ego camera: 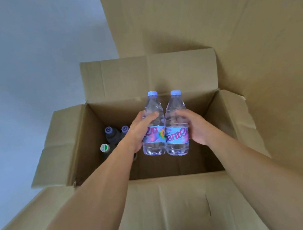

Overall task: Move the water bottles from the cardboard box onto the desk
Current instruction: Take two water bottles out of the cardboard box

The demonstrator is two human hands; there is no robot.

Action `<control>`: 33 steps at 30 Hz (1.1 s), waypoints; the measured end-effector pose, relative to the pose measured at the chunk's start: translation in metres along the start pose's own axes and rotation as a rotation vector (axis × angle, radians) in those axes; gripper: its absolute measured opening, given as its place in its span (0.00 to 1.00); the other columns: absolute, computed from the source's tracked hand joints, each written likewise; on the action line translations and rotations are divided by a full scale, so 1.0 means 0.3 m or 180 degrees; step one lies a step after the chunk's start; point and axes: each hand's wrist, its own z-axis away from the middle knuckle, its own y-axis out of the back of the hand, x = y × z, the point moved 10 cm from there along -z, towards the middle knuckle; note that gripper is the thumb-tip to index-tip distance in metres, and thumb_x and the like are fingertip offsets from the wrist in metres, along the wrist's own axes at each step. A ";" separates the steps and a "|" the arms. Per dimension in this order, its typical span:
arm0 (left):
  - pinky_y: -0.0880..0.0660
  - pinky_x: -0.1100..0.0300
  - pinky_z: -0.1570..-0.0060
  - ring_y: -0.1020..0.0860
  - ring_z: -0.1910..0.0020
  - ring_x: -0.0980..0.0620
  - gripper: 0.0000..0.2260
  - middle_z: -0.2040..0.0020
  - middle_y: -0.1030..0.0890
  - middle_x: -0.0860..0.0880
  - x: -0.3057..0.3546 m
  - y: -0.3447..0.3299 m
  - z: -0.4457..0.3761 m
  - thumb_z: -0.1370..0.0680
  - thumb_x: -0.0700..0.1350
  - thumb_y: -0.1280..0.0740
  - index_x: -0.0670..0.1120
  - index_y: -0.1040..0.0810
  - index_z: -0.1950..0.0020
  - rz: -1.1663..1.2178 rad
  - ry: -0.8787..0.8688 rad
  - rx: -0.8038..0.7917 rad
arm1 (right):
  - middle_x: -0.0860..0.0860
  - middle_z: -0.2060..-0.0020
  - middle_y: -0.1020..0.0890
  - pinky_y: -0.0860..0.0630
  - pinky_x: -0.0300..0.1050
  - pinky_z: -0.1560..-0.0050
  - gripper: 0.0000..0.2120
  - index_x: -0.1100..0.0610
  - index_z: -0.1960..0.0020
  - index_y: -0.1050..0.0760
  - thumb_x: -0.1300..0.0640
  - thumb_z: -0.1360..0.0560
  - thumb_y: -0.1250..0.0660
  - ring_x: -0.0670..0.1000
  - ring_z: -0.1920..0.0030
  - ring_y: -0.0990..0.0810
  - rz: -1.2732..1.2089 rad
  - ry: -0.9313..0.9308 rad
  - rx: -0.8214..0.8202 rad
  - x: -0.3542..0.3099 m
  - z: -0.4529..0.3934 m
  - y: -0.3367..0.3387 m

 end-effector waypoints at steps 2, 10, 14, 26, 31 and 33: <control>0.20 0.41 0.43 0.16 0.45 0.42 0.18 0.39 0.18 0.39 0.054 -0.014 0.046 0.22 0.52 0.28 0.47 0.26 0.38 0.0039 -0.0115 0.0022 | 0.59 0.42 0.16 0.23 0.56 0.37 0.19 0.58 0.36 0.22 0.47 0.21 0.33 0.59 0.42 0.17 -0.0199 -0.0012 0.0054 -0.035 0.045 -0.032; 0.23 0.40 0.37 0.19 0.39 0.38 0.24 0.39 0.18 0.38 0.151 -0.035 0.226 0.19 0.56 0.35 0.40 0.26 0.30 0.0721 0.0201 -0.0553 | 0.59 0.42 0.16 0.22 0.56 0.39 0.23 0.58 0.37 0.20 0.44 0.25 0.30 0.58 0.43 0.16 -0.0215 0.0142 -0.0238 -0.181 0.198 -0.166; 0.19 0.42 0.44 0.18 0.42 0.38 0.21 0.41 0.17 0.38 0.199 -0.006 0.286 0.19 0.53 0.33 0.42 0.25 0.32 0.0714 -0.0021 -0.0610 | 0.59 0.43 0.16 0.20 0.54 0.43 0.23 0.58 0.38 0.20 0.45 0.27 0.28 0.57 0.46 0.15 -0.0273 0.0182 -0.0343 -0.211 0.253 -0.224; 0.18 0.48 0.53 0.15 0.47 0.41 0.23 0.44 0.15 0.40 0.301 0.091 0.413 0.25 0.53 0.25 0.46 0.25 0.33 0.0516 -0.0222 -0.0506 | 0.62 0.38 0.18 0.23 0.60 0.37 0.23 0.59 0.34 0.23 0.46 0.24 0.30 0.62 0.38 0.19 -0.0421 0.0146 -0.0562 -0.266 0.280 -0.374; 0.17 0.46 0.52 0.15 0.47 0.41 0.23 0.45 0.15 0.42 0.311 0.160 0.486 0.24 0.51 0.25 0.49 0.28 0.33 0.0497 -0.0510 -0.0058 | 0.62 0.40 0.18 0.23 0.62 0.37 0.26 0.59 0.34 0.24 0.44 0.26 0.29 0.62 0.38 0.19 -0.0126 0.0056 -0.0909 -0.274 0.278 -0.453; 0.18 0.44 0.50 0.16 0.46 0.40 0.24 0.44 0.15 0.40 0.309 0.179 0.519 0.25 0.51 0.25 0.48 0.28 0.33 0.0571 -0.0575 0.0118 | 0.62 0.40 0.17 0.20 0.59 0.41 0.29 0.60 0.33 0.24 0.44 0.28 0.28 0.62 0.41 0.17 0.0024 0.0049 -0.1063 -0.276 0.292 -0.492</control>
